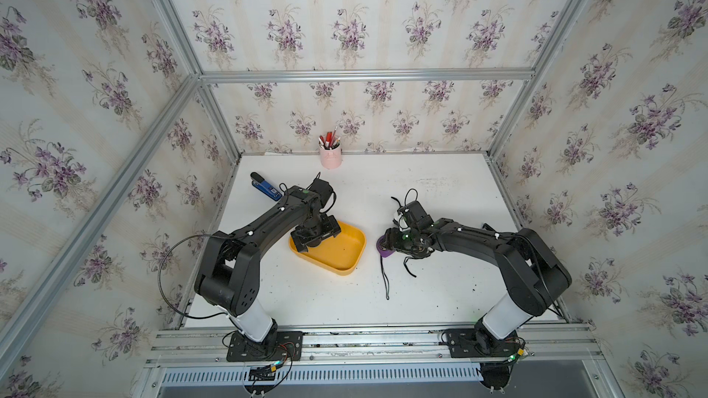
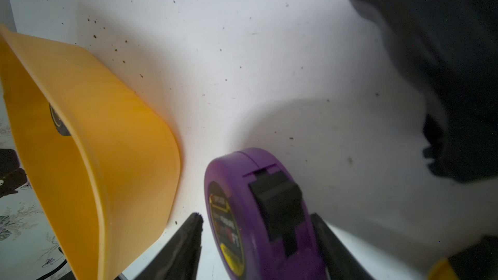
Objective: Take the tape measure out of the storage box
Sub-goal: Place the tape measure at the center of the board, then pick up the tape measure from the storage box.
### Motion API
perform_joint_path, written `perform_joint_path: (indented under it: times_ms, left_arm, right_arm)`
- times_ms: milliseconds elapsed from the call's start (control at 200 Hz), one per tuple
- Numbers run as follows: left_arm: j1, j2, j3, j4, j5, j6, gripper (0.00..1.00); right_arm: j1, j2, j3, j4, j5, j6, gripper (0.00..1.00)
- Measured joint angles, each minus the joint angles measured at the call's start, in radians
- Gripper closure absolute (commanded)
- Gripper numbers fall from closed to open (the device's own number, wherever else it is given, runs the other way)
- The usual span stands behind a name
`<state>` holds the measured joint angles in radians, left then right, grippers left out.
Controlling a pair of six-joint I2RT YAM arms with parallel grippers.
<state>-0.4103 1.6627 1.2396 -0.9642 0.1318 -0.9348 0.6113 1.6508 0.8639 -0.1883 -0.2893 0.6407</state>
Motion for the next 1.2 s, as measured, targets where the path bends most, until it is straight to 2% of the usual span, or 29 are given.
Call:
perform_joint_path:
  times_ms: [165, 375, 809, 1199]
  left_arm:
    - [0.0, -0.003, -0.011, 0.013, 0.003, -0.001, 0.0]
    - [0.0, 0.002, -0.011, 0.019, 0.003, -0.001, 0.0]
    - [0.0, 0.053, -0.014, 0.034, -0.009, 0.004, 0.0]
    - [0.004, 0.118, 0.043, 0.047, -0.106, 0.011, 0.0]
  right_arm:
    - [0.0, -0.026, -0.013, -0.005, 0.022, 0.014, 0.2]
    - [0.006, -0.095, -0.018, -0.025, 0.089, 0.014, 0.17]
    - [0.011, -0.182, -0.011, -0.062, 0.199, -0.01, 0.15]
    - [0.011, -0.238, -0.029, -0.025, 0.22, -0.016, 0.15]
